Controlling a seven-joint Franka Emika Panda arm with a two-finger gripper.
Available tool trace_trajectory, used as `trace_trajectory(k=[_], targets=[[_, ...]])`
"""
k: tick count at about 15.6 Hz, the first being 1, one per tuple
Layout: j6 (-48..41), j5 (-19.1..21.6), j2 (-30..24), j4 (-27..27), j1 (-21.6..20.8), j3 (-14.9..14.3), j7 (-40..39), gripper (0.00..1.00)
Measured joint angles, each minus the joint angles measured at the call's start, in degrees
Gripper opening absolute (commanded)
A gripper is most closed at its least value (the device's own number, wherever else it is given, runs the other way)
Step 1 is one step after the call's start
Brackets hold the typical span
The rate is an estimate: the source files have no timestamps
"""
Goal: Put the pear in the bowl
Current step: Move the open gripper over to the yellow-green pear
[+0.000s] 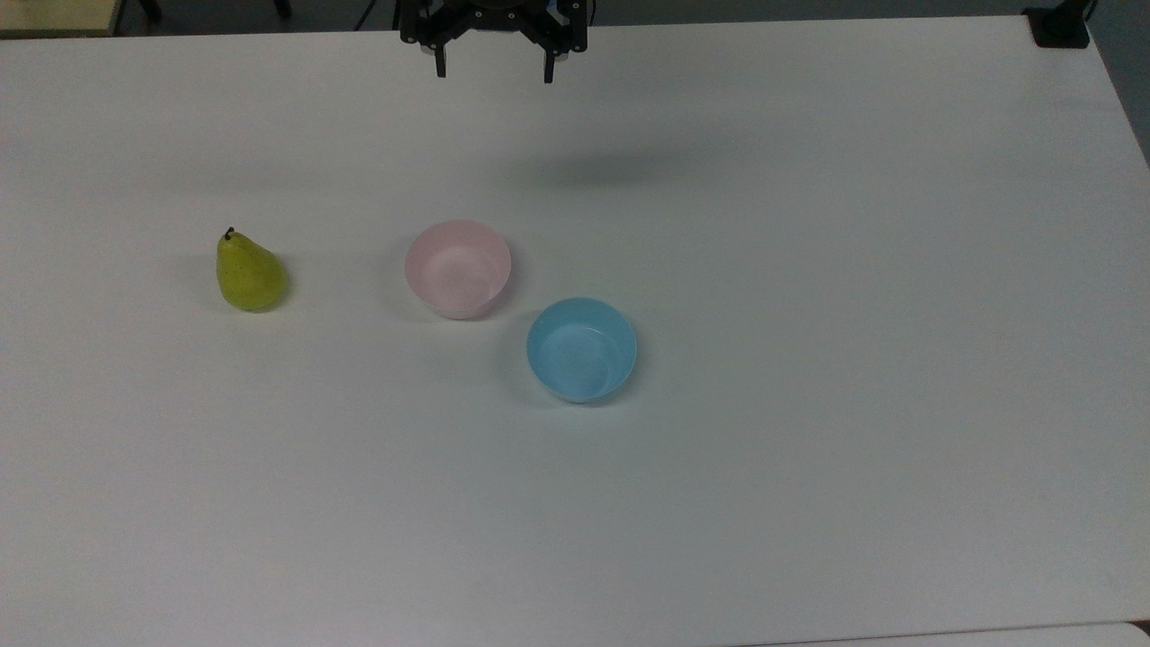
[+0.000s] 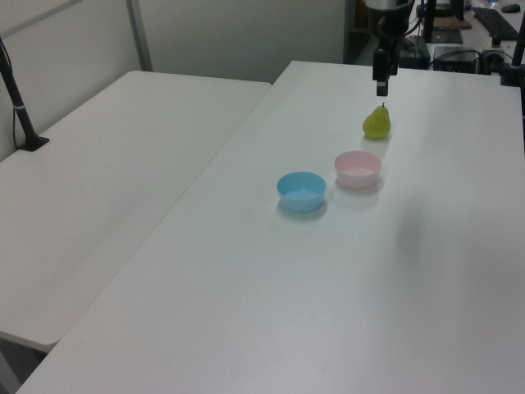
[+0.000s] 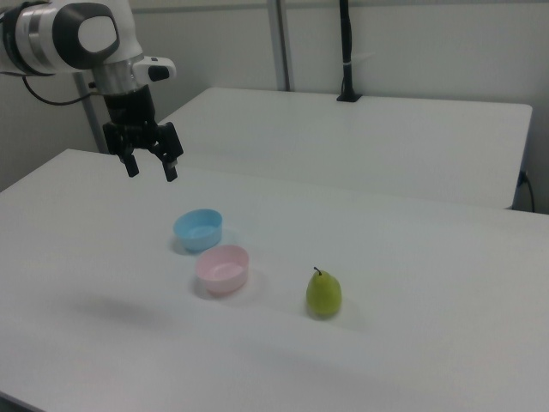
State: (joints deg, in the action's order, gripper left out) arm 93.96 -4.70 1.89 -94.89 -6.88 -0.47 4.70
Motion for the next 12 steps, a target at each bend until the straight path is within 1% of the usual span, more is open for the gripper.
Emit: trace_trajectory(k=[7, 10, 12], targets=[[0.0, 0.0, 0.0, 0.0, 0.4, -0.1, -0.1, 1.00], [0.0, 0.0, 0.0, 0.0, 1.5, -0.1, -0.7, 1.00], [0.0, 0.0, 0.0, 0.1, 3.0, -0.2, -3.1, 1.00]])
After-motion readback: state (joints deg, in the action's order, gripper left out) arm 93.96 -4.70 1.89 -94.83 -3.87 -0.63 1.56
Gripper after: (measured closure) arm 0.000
